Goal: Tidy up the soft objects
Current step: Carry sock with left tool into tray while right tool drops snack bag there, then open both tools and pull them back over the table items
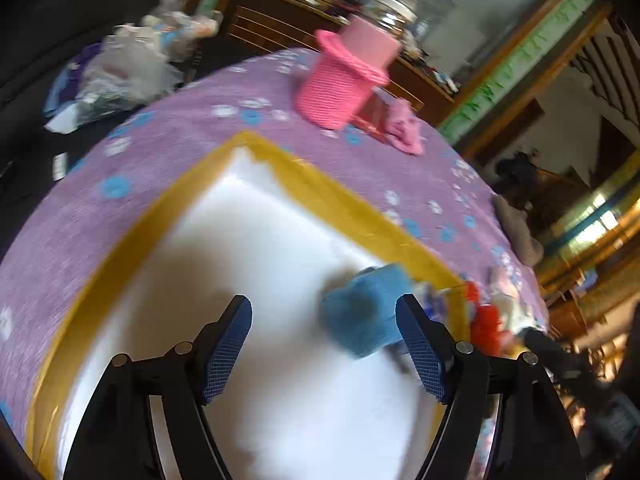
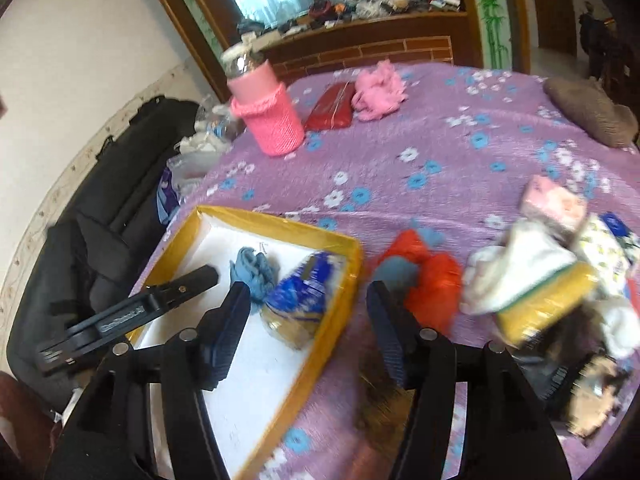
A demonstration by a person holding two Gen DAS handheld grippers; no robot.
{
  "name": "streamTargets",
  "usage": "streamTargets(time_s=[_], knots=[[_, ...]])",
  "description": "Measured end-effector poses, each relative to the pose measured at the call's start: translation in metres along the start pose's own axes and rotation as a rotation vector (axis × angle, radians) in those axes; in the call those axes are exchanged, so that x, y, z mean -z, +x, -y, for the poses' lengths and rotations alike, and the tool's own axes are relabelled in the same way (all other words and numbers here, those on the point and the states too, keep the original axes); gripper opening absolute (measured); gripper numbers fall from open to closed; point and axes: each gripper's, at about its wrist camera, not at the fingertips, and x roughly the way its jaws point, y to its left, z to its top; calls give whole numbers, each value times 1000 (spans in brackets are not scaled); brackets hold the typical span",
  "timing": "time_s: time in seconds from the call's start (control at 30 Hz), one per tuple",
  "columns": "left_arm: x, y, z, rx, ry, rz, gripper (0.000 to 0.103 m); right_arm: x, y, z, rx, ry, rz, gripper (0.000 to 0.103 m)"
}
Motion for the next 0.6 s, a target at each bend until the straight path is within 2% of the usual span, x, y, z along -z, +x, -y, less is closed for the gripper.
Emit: streamTargets(time_s=[0.1, 0.17, 0.33, 0.4, 0.5, 0.6], knots=[[12, -6, -18, -60, -60, 2, 74, 10, -32, 15, 22, 4, 52, 60], [21, -17, -31, -65, -106, 39, 74, 17, -55, 31, 42, 29, 89, 59], [43, -45, -44, -162, -170, 106, 74, 38, -104, 70, 57, 103, 150, 59], [47, -51, -46, -180, -187, 125, 73, 48, -126, 86, 100, 110, 187, 59], [48, -66, -28, -202, -170, 153, 74, 64, -151, 110, 138, 139, 220, 59], [61, -97, 18, -135, -69, 205, 79, 71, -167, 137, 102, 213, 236, 59]])
